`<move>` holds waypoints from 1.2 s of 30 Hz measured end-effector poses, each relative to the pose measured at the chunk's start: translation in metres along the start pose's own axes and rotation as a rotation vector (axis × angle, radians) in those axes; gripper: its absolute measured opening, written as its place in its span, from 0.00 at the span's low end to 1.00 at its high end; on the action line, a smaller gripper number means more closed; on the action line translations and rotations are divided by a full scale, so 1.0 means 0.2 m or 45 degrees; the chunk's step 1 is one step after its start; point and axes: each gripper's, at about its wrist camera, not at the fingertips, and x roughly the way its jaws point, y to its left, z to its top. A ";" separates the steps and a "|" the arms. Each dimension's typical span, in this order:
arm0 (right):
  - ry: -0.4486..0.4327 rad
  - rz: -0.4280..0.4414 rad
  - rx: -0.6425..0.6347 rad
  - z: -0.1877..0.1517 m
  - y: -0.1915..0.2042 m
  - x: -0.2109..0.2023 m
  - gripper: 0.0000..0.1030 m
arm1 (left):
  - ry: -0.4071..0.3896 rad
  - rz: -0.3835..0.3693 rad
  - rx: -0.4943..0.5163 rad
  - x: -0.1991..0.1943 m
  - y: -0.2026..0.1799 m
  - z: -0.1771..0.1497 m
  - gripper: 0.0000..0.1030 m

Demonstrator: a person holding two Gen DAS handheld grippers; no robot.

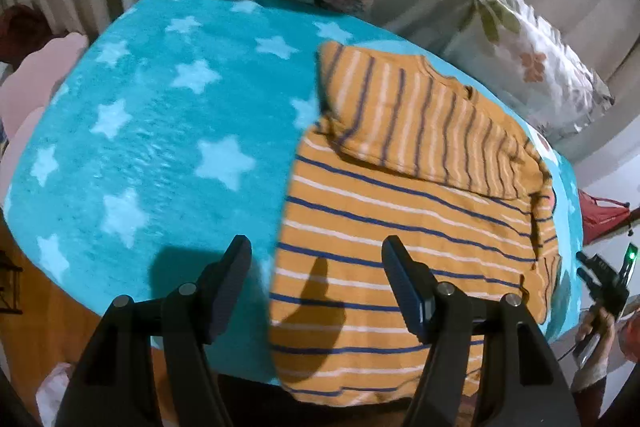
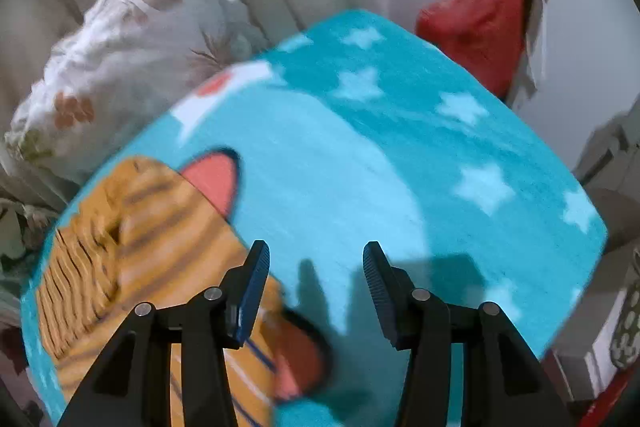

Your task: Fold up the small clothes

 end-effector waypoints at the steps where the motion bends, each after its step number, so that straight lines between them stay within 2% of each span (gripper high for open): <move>1: 0.024 0.003 -0.005 -0.02 -0.04 0.00 0.51 | -0.004 -0.002 0.008 0.00 -0.03 -0.01 0.65; 6: 0.101 0.051 -0.005 -0.13 -0.11 0.04 0.51 | 0.001 -0.005 0.029 0.00 -0.16 -0.08 0.65; 8: 0.126 0.121 -0.054 -0.20 -0.07 0.02 0.51 | 0.003 -0.003 0.034 -0.01 -0.21 -0.11 0.65; 11: 0.136 0.245 -0.332 -0.32 0.17 -0.06 0.52 | 0.006 0.000 0.032 -0.02 -0.28 -0.16 0.65; 12: 0.138 0.287 -0.421 -0.37 0.24 -0.09 0.57 | 0.008 0.002 0.031 -0.02 -0.30 -0.18 0.65; 15: 0.170 0.402 -0.735 -0.58 0.48 -0.12 0.61 | 0.019 0.005 0.019 -0.02 -0.34 -0.23 0.65; 17: 0.155 0.360 -0.917 -0.71 0.59 -0.09 0.61 | 0.024 0.006 0.010 -0.02 -0.36 -0.25 0.65; 20: 0.070 0.255 -1.072 -0.81 0.64 -0.04 0.60 | 0.032 0.011 -0.005 -0.02 -0.38 -0.28 0.65; 21: 0.062 0.263 -1.066 -0.80 0.63 -0.04 0.42 | 0.035 0.010 -0.011 -0.02 -0.39 -0.29 0.65; 23: 0.080 0.299 -0.989 -0.73 0.59 -0.06 0.13 | 0.041 0.006 -0.018 -0.01 -0.40 -0.30 0.65; 26: 0.128 0.440 -0.754 -0.55 0.44 -0.11 0.09 | 0.055 0.001 -0.003 0.00 -0.44 -0.31 0.65; 29: 0.086 0.457 -0.542 -0.36 0.25 -0.17 0.09 | 0.066 -0.011 0.019 0.02 -0.47 -0.31 0.65; 31: 0.031 0.418 -0.389 -0.21 0.07 -0.20 0.09 | 0.075 -0.022 0.028 0.04 -0.48 -0.31 0.65; 36: -0.189 0.184 -0.042 0.17 -0.39 -0.33 0.09 | 0.114 -0.047 0.030 0.09 -0.46 -0.33 0.65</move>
